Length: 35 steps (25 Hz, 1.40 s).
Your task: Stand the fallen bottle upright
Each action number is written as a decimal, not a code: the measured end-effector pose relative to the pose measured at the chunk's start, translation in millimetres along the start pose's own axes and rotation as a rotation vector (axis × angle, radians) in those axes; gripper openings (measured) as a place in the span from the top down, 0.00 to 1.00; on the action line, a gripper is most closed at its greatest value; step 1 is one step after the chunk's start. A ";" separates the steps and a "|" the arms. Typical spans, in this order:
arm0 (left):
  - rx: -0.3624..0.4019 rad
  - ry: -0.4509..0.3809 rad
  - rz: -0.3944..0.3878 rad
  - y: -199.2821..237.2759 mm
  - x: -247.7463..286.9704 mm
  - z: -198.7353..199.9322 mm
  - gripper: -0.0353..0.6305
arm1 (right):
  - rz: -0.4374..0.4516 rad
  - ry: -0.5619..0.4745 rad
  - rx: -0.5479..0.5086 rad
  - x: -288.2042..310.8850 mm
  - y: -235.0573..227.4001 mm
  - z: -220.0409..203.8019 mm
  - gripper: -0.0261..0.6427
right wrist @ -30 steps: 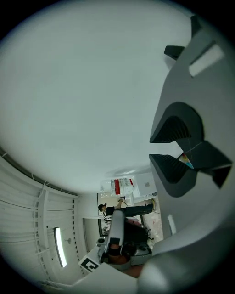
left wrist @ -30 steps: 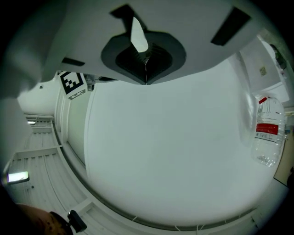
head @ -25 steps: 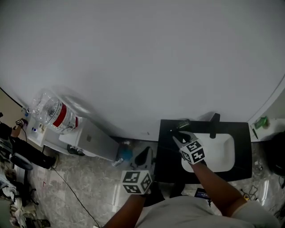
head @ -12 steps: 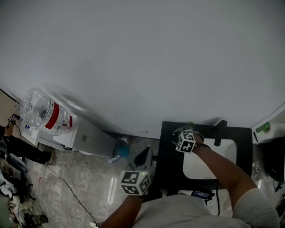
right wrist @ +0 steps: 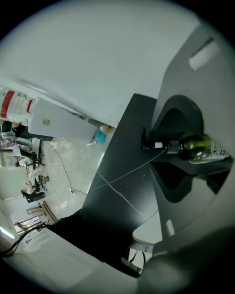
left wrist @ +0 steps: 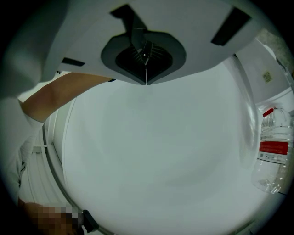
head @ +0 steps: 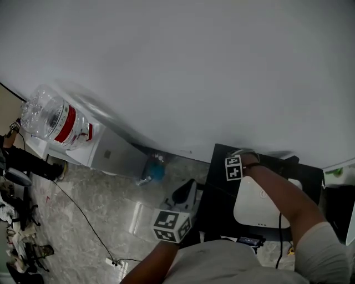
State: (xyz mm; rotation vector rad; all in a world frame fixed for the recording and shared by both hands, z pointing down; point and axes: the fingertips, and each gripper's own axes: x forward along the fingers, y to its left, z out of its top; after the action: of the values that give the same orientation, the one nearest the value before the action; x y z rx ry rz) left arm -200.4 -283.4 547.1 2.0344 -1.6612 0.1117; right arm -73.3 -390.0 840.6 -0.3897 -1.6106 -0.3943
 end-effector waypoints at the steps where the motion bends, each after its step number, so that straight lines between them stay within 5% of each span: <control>1: -0.003 0.003 0.004 3.3 1.0 -0.8 0.94 | 0.000 0.018 -0.019 5.2 -1.3 0.3 0.72; 8: -0.015 0.016 0.013 15.0 3.9 -5.0 0.94 | -0.020 0.011 -0.056 24.4 0.2 6.7 0.84; 13: -0.021 0.018 0.007 14.3 4.5 -5.5 0.94 | -0.070 -0.111 0.001 2.7 -3.3 21.2 0.85; 25: 0.006 0.023 -0.008 0.7 1.7 -1.4 0.94 | -0.339 -0.581 0.406 -89.6 -26.9 31.7 0.86; 35: 0.053 0.045 -0.061 -35.7 12.5 -4.0 0.94 | -0.593 -0.913 0.856 -136.8 -15.0 -21.5 0.86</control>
State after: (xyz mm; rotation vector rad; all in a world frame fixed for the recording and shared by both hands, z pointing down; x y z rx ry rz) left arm -162.8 -288.4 543.4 2.1049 -1.5829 0.1806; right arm -51.6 -415.6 705.3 0.6846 -2.5909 0.1083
